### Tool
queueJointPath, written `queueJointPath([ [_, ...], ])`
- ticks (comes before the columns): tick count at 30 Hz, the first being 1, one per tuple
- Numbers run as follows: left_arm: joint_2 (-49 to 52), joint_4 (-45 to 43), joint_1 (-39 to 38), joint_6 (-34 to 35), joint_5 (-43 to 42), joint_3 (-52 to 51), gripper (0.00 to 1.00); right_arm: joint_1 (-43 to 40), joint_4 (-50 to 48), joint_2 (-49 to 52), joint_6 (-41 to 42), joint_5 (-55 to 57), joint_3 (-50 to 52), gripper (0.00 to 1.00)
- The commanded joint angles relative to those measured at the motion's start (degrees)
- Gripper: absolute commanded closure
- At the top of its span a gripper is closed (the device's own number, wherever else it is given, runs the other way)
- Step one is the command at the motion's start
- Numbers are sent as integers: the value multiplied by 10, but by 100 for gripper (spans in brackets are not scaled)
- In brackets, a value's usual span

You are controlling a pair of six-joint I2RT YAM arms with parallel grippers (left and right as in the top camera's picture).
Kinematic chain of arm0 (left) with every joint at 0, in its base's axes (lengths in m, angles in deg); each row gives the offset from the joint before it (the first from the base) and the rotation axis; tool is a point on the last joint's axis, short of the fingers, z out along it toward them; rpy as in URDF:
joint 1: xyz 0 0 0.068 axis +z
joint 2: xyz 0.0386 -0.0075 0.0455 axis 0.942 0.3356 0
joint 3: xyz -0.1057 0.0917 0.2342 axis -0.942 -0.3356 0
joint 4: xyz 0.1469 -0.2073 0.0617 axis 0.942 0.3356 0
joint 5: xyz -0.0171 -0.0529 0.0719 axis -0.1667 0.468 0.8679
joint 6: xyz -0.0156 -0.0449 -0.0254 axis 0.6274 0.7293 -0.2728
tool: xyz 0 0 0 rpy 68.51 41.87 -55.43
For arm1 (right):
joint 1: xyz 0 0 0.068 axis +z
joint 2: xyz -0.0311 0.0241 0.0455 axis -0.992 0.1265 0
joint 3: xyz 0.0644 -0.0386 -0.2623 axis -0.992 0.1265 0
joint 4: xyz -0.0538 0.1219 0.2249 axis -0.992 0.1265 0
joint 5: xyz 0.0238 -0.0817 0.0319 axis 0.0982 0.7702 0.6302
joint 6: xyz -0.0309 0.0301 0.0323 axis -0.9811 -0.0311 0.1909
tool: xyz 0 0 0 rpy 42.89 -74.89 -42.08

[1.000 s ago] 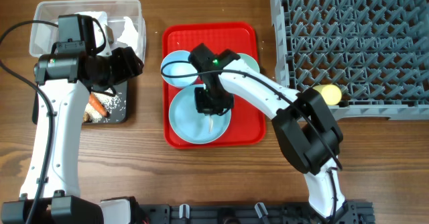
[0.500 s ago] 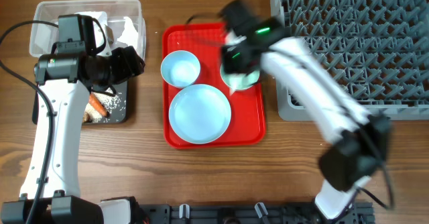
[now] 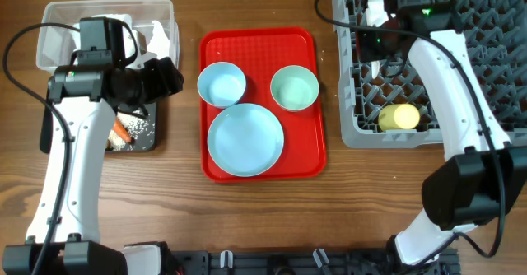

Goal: Sort waste into correct bins and load items into the dishwasher rack
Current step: 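Carry the spoon right and drop it into the dish rack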

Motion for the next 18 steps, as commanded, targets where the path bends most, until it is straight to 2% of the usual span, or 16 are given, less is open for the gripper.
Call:
queueJointPath([
  [1, 12, 0, -5, 3, 2, -3, 16, 3, -16, 17, -47, -19, 23, 91],
  [2, 14, 0, -5, 3, 2, -3, 16, 3, -18, 19, -47, -19, 26, 87],
  [3, 16, 0, -5, 3, 2, -3, 16, 3, -19, 21, -47, -19, 29, 74],
  [5, 18, 0, -5, 3, 2, -3, 16, 3, -19, 24, -44, -19, 31, 57],
  [8, 21, 0, -5, 3, 2, -3, 16, 3, -21, 25, -30, -18, 35, 41],
  [12, 21, 0, -5, 3, 2, -3, 16, 3, -26, 25, -14, -20, 35, 36],
  [16, 21, 0, -5, 3, 2, -3, 15, 3, -15, 22, 32, -42, 32, 36],
  [18, 21, 0, -5, 3, 2, -3, 15, 3, -1, 13, 45, -101, 31, 39],
])
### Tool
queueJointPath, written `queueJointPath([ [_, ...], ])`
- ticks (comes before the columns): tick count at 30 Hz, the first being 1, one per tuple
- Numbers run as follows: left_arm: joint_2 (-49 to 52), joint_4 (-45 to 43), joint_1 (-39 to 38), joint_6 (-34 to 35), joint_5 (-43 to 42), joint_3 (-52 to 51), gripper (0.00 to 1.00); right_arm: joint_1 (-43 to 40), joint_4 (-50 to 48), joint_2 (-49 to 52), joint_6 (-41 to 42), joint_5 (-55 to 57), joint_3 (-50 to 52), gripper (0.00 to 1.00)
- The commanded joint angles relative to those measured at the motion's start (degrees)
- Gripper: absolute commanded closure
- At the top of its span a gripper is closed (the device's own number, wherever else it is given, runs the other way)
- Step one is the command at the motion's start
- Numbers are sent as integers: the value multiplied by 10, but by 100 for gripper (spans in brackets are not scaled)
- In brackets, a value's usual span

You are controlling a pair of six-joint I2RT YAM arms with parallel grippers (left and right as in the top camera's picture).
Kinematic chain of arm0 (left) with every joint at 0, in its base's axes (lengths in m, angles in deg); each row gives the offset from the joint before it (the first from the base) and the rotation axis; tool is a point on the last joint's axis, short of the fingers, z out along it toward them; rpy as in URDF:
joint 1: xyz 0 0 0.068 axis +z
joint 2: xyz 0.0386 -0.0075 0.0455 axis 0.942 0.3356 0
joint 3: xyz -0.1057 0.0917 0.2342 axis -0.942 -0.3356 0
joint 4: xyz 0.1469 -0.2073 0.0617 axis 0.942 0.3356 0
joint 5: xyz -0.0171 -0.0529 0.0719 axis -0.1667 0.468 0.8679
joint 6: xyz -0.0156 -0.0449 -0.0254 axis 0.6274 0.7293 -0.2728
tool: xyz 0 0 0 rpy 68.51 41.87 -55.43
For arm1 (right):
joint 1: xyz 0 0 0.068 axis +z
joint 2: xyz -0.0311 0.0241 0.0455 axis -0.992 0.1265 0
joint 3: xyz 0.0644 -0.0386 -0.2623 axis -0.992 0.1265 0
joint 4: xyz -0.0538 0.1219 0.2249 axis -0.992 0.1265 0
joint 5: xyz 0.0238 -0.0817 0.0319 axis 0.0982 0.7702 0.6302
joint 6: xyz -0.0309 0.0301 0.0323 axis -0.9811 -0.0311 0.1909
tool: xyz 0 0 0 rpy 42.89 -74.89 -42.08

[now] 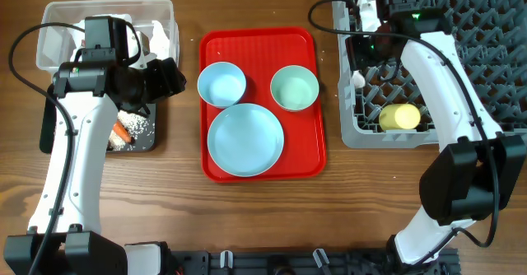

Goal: Sort waste into correct bins and load items into the dishwasher rack
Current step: 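Carry the spoon right and drop it into the dish rack, then reach the right gripper to the green bowl and grasp its rim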

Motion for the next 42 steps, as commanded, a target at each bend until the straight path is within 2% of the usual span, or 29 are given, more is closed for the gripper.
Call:
queueJointPath([
  [1, 5, 0, -3, 3, 2, -3, 15, 2, 19, -9, 43, -92, 2, 41],
  [8, 5, -2, -3, 3, 2, -3, 14, 30, 28, -32, 93, -180, 2, 46],
  [19, 5, -8, -3, 5, 2, -3, 9, 143, 15, 28, 292, -55, 38, 45],
  [27, 5, -8, -3, 5, 2, -3, 5, 148, 49, 83, 311, -23, 46, 46],
  [30, 5, -8, -3, 5, 2, -3, 1, 149, 40, 100, 309, -23, 57, 47],
  [35, 5, -5, -3, 5, 2, -3, 0, 150, 12, 122, 309, -23, 64, 47],
  [39, 5, -6, -3, 5, 2, -3, 0, 150, -10, 127, 309, -23, 64, 55],
  [42, 5, -6, -3, 5, 2, -3, 0, 150, -19, 127, 309, -23, 64, 72],
])
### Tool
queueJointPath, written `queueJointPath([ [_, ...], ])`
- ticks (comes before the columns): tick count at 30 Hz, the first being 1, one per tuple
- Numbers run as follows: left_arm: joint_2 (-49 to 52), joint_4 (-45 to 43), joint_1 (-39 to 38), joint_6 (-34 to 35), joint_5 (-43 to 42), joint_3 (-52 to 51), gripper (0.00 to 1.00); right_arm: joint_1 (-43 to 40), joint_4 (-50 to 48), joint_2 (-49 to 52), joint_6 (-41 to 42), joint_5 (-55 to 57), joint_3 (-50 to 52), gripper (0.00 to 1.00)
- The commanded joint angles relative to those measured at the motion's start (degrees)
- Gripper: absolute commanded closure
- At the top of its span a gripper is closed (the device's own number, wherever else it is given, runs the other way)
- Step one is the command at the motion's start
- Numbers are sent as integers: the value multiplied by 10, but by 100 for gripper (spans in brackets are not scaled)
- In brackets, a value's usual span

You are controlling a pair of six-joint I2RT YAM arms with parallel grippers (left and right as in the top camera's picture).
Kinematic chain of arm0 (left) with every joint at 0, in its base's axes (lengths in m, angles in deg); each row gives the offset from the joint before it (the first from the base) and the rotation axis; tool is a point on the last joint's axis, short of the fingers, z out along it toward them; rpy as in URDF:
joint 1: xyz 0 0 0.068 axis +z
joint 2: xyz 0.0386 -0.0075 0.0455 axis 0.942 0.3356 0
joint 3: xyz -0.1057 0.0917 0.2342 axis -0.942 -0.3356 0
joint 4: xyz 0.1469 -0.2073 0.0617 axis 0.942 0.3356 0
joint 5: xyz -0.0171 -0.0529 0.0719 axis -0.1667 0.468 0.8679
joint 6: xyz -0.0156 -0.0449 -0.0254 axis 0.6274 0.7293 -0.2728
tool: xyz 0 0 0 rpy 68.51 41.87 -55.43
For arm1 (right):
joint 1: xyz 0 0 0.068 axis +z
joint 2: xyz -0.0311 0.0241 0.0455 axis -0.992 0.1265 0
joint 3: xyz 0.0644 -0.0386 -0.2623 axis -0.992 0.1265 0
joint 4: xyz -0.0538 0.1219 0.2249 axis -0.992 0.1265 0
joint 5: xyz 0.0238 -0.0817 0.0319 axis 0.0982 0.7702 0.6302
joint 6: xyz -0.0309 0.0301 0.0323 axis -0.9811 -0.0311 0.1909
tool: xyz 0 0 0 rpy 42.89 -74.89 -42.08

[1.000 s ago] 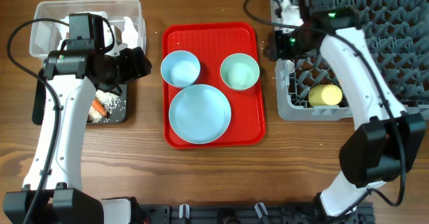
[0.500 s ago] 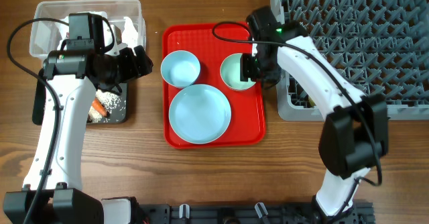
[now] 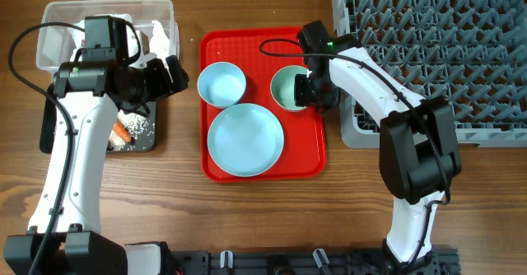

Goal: Sort waste into correct bins and load items into the dishwasher rack
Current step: 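Reach the right gripper to the green bowl and grasp its rim, then carry the green bowl right and set it upright in the rack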

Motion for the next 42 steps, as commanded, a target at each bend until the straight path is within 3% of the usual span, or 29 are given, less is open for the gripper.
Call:
queueJointPath([
  [1, 4, -1, -3, 3, 2, -3, 0, 1, -12, 10, 7, 12, 2, 81],
  [3, 4, -1, -3, 3, 2, -3, 0, 1, -15, 10, 6, 18, 2, 96],
  [13, 4, -1, -3, 3, 2, -3, 0, -2, -17, -5, -24, 24, -20, 96],
  [19, 4, -1, -3, 3, 2, -3, 0, -33, -17, -91, -55, 54, -77, 96],
  [24, 4, -2, -3, 3, 2, -3, 0, -56, -38, -163, -68, 170, -87, 96],
  [31, 4, -2, -3, 3, 2, -3, 0, -84, -138, -176, -116, 488, -82, 96],
  [34, 4, -2, -3, 3, 2, -3, 0, -101, -244, -155, -246, 522, -81, 96],
  [39, 4, -2, -3, 3, 2, -3, 0, -127, -444, -91, -574, 517, -81, 96],
  [42, 4, -2, -3, 3, 2, -3, 0, -132, -495, -54, -725, 519, -81, 96],
])
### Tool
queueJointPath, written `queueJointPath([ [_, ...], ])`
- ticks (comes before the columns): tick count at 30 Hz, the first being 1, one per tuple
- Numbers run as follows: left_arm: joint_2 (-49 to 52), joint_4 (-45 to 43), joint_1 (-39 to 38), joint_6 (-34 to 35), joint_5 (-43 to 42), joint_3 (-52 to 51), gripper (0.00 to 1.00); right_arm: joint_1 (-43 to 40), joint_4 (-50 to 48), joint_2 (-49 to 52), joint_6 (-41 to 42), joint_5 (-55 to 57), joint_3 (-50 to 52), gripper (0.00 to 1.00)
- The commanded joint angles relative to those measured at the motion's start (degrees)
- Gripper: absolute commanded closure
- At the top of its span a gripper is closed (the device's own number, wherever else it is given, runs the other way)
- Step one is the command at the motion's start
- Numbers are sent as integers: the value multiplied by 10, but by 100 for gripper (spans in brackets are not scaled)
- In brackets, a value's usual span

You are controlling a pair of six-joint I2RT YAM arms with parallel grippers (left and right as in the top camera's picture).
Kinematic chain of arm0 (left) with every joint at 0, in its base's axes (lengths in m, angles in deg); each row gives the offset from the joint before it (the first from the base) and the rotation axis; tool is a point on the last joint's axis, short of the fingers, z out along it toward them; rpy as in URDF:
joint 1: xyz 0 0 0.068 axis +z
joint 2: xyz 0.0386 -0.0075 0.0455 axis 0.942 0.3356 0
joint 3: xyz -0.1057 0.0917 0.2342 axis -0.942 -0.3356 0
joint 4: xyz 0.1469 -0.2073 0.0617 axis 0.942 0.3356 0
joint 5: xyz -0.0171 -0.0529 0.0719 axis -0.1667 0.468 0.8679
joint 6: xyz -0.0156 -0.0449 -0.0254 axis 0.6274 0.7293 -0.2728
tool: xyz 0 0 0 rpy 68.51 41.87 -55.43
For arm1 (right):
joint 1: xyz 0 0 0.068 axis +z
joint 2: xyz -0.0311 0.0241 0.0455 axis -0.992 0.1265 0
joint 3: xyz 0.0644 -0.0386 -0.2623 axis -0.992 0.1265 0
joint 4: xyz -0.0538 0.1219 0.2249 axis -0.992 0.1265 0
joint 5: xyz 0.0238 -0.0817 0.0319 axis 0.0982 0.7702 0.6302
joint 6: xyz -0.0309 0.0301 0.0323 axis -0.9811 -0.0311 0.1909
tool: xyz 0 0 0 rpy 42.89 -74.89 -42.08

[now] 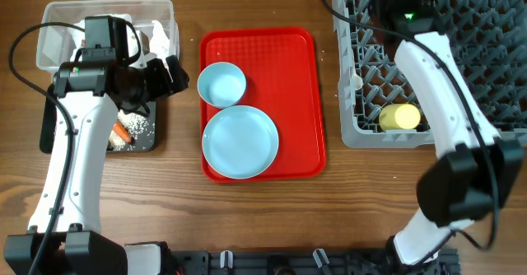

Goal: Sort waste into correct bins and load items into the dishwasher rack
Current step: 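Carry the green bowl right and set it upright in the rack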

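Note:
On the red tray (300, 102) sit a small pale blue bowl (221, 84) and a pale blue plate (240, 142). No green bowl shows anywhere in the overhead view. The grey dishwasher rack (350, 131) at the right holds a yellow cup (398, 116). My right gripper reaches over the rack's far left part at the picture's top edge, and the wrist hides its fingers and whatever they hold. Over the right edge of the bins hangs my left gripper (173, 72), its fingers apart and holding nothing.
A clear plastic bin (58, 11) with white paper waste stands at the far left. In front of it is a black bin (152, 135) holding food scraps, among them an orange piece (120, 132). Bare wood lies in front of the tray and rack.
My right gripper was at the green bowl on the tray and is now over the rack's far left part. The green bowl is gone from the tray. The blue plate sits slightly further left.
My right gripper was over the rack's far left corner with a white item, then a white item lay lower in the rack. Then the gripper was down at the green bowl on the tray. Now it is back over the rack and the bowl is off the tray. My left arm stayed at the bins.

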Motion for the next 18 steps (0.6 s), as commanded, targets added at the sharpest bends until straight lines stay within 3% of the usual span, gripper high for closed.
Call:
queueJointPath([
  [1, 4, -2, -3, 3, 1, -2, 0, -6, -40, 64, -311, 35, -1, 96],
  [4, 4, -2, -3, 3, 1, -2, 0, -6, -78, 98, -363, 55, -1, 96],
  [9, 4, -2, -3, 3, 1, -2, 0, -8, -140, 129, -362, 58, -1, 96],
  [18, 4, -2, -3, 3, 1, -2, 0, -6, -139, 150, -342, 40, 0, 96],
])
